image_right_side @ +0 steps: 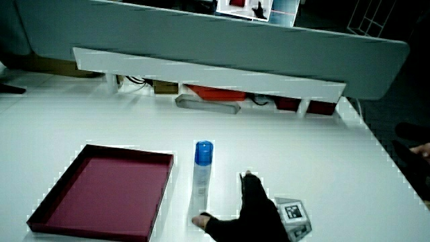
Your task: Pick glue from desk
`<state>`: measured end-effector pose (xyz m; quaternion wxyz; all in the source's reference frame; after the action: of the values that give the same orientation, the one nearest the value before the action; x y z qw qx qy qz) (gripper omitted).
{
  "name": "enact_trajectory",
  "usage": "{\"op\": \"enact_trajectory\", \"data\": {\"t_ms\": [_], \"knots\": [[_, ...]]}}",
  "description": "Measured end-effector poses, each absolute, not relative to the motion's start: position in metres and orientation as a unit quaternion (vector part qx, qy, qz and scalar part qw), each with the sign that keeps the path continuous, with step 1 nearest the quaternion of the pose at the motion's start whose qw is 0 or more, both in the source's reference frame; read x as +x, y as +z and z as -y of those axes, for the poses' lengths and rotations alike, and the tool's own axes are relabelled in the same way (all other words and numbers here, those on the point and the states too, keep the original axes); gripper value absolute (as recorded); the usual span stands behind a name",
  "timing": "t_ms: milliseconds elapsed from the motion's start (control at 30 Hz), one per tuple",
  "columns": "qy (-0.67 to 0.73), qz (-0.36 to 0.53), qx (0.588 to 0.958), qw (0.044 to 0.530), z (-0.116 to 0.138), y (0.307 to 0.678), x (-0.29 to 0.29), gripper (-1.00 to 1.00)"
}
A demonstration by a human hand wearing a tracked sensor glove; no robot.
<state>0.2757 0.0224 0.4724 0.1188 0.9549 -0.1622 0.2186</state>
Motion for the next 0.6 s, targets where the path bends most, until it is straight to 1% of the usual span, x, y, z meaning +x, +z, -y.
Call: {"op": "enact_trajectory", "data": {"t_ms": [200,233,267,300,333,367,500,600], "knots": [[0.195,0.208,0.956,0.076,0.005,0.472,0.266,0.00],[0.281,0.172,0.938,0.111,0.006,0.477,0.264,0.00],[0.364,0.134,0.910,0.145,0.007,0.481,0.262,0.00],[0.443,0.095,0.873,0.178,0.008,0.486,0.260,0.00],[0.518,0.055,0.827,0.209,0.009,0.490,0.259,0.00],[0.588,0.015,0.773,0.237,0.010,0.495,0.257,0.00],[0.589,0.013,0.770,0.247,0.020,0.500,0.249,0.00],[0.594,0.020,0.766,0.245,0.025,0.501,0.242,0.00]]}}
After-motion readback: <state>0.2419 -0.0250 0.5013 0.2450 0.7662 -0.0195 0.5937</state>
